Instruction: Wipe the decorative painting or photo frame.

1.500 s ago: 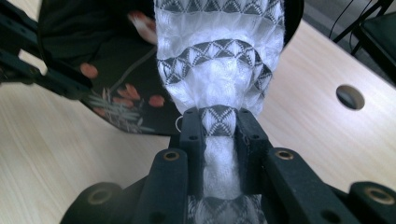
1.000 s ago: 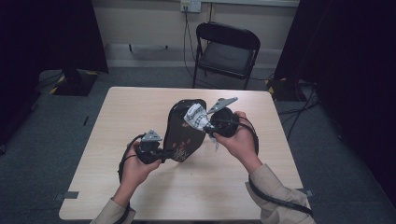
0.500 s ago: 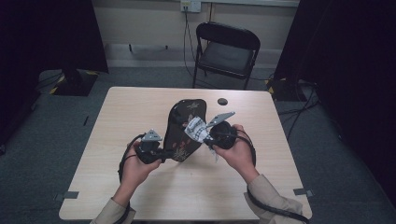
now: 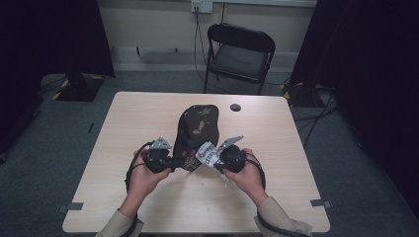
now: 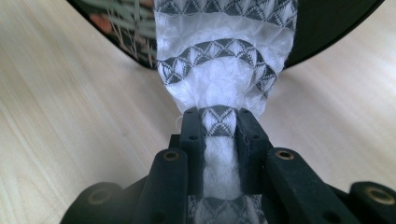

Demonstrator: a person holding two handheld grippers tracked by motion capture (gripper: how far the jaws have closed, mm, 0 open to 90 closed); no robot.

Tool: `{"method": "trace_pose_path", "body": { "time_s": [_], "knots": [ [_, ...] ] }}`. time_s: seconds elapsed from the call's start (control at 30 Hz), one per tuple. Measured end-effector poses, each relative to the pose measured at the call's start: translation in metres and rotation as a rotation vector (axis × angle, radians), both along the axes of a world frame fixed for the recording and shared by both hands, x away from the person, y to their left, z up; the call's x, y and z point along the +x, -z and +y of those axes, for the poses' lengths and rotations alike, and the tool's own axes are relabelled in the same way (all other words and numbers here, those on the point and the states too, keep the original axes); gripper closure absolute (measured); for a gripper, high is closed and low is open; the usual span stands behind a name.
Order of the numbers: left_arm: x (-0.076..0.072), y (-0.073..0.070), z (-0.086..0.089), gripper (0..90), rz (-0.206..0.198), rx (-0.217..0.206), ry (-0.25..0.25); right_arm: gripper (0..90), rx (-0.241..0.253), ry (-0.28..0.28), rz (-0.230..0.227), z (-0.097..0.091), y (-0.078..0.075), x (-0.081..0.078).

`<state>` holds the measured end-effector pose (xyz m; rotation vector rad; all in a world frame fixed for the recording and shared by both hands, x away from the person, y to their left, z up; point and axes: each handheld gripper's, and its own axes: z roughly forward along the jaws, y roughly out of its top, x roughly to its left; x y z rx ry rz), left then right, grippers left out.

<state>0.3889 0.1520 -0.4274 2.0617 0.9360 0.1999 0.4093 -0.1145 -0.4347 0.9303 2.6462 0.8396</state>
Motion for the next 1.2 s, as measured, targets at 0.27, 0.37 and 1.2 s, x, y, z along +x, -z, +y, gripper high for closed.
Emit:
{"method": "trace_pose_path", "body": {
  "time_s": [0.27,0.37,1.2],
  "knots": [
    [0.0,0.0,0.0,78.3,0.003,0.0,-0.002,76.2,-0.025,-0.004,0.045,-0.001,0.023,-0.004],
    [0.0,0.0,0.0,78.3,0.004,0.001,-0.002,76.2,-0.031,-0.002,0.051,-0.004,0.025,-0.005],
    [0.002,-0.001,-0.003,78.4,0.002,0.013,0.0,76.3,0.001,0.043,-0.119,-0.032,-0.081,0.003]
  ]
}}
